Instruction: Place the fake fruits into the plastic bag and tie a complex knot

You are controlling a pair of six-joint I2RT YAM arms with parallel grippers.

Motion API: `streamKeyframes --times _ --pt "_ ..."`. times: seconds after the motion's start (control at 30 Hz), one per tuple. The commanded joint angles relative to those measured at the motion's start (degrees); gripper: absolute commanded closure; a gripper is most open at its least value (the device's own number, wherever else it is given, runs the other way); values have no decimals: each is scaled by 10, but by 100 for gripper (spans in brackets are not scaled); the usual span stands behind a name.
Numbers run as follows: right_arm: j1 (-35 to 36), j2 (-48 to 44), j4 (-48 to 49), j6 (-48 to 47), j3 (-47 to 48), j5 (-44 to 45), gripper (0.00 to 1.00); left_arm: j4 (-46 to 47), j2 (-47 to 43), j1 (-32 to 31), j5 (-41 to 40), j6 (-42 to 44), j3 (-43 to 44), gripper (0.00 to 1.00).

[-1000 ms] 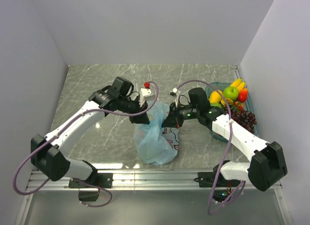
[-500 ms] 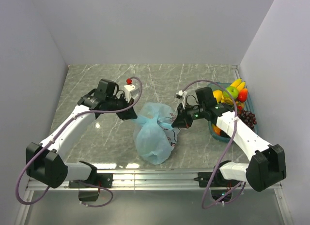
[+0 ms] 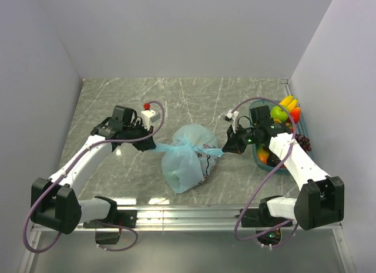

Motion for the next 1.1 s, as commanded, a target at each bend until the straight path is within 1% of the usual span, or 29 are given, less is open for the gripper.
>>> streamKeyframes --times 0.0,0.03,0.1,0.13,0.17,0.2,0.23,0.27,0.3,0.33,0.37,0.4,0.43,0.47,0.7,0.87,0.93,0.97,1.03,1.07 --pt "-19 -4 -34 -29 -4 59 100 -3 5 23 -44 24 10 100" --pt "-16 -4 -35 -26 -2 45 100 -5 5 23 6 27 14 100" --pt "-4 4 -45 -29 11 31 100 -16 4 22 66 51 33 100" --pt "7 11 -65 -32 29 30 100 -19 6 22 106 55 40 89" --pt "19 20 -77 -35 40 27 93 -22 7 22 119 64 55 81" --pt "23 35 -87 -33 50 24 72 -30 10 22 128 68 62 73" --pt "24 39 -95 -29 64 19 60 -37 11 22 139 81 70 57" --pt "29 41 -94 -22 68 22 32 -44 17 22 141 88 85 48" --pt "35 39 -92 -13 70 27 25 -52 21 22 144 97 92 41" --pt "42 38 -86 -11 76 34 15 -66 24 22 145 113 98 32" --pt "50 35 -83 -7 76 42 14 -71 29 22 142 116 104 28" --pt "63 34 -79 -1 77 56 13 -77 32 22 142 123 106 27" --pt "73 35 -78 0 78 61 13 -86 36 21 142 130 108 17" --pt "80 36 -75 3 77 68 13 -89 42 19 141 144 109 16" --pt "139 67 -72 25 87 84 12 -101 65 10 129 182 106 15" --pt "171 103 -38 50 96 98 13 -83 69 -13 124 188 93 14" --pt "177 120 -35 51 99 100 17 -72 77 -22 109 191 85 15" --pt "180 129 -34 53 99 100 23 -66 79 -30 103 190 81 16" --pt "180 147 -28 53 93 102 30 -47 84 -34 88 190 77 17" --pt "180 150 -24 54 91 107 40 -39 91 -36 65 189 71 17"
